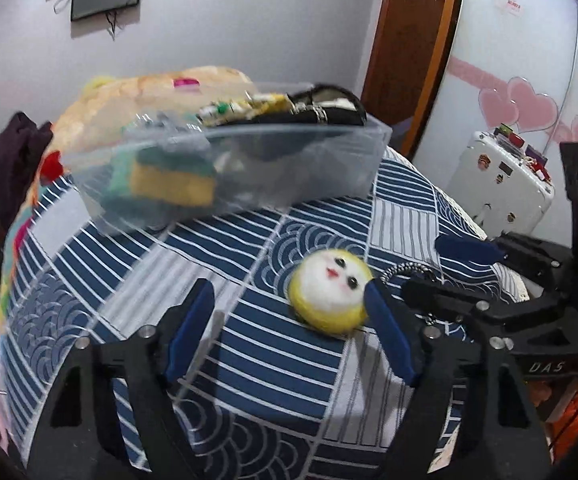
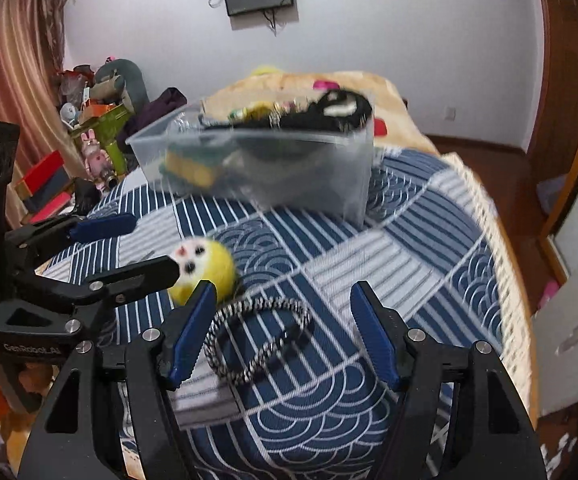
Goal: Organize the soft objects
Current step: 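Grasp the yellow plush ball with the left tool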
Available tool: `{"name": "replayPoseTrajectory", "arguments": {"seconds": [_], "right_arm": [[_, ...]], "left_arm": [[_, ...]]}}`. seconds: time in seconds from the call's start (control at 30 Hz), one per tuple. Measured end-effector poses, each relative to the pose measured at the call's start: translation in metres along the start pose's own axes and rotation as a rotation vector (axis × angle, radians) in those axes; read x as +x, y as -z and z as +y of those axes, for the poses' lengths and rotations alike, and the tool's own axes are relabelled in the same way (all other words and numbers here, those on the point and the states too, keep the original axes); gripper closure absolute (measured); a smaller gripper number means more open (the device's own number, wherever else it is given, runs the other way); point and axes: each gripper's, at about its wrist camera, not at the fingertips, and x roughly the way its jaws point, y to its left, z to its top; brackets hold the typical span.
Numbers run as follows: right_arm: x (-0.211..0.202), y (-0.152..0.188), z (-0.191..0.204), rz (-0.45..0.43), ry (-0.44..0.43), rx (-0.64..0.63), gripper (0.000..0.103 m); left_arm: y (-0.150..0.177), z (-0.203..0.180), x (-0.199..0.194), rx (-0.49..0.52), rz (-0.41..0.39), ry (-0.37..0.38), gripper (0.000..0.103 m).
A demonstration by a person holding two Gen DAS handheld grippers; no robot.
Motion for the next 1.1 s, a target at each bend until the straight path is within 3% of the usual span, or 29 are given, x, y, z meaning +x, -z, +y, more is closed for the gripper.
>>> {"name": "replayPoseTrajectory", "arguments": {"seconds": [0.17,0.2,0.33,0.5,0.77,0.93,1.1], "right_arm": [[0.005,0.014,-0.007,0.035,-0.042,0.030,0.037],[0.004,0.015,-0.006,0.035,-0.049,0.030,0.039],[0.008,0.018,-0.003,0.047,-0.034,0.005,0.068],[0.005,0.020,-0.003,0.035,-0.028,-0.003,0.092],[-0.007,0.014,-0.006,-0.027,-0.027,0.007,0.095],[-0.009,0.012,-0.008,-0.012,0.016,0.016,0.094],[-0.011,0.016,-0.014,0.021,-0.005,0.057,0.085]], "left_arm": [[0.002,-0.001,0.009,-0.036,0.010,0.072,0.041],[0.002,-0.003,0.008,-0.036,0.007,0.090,0.047],[0.002,-0.014,0.009,-0.001,0.008,0.130,0.063],[0.003,-0.022,0.006,0.031,-0.015,0.104,0.066],[0.000,-0.002,-0.013,-0.001,-0.071,0.035,0.067],[-0.003,0.009,-0.027,-0.010,-0.110,-0.006,0.067],[0.000,0.019,-0.035,-0.024,-0.124,-0.032,0.067]]}}
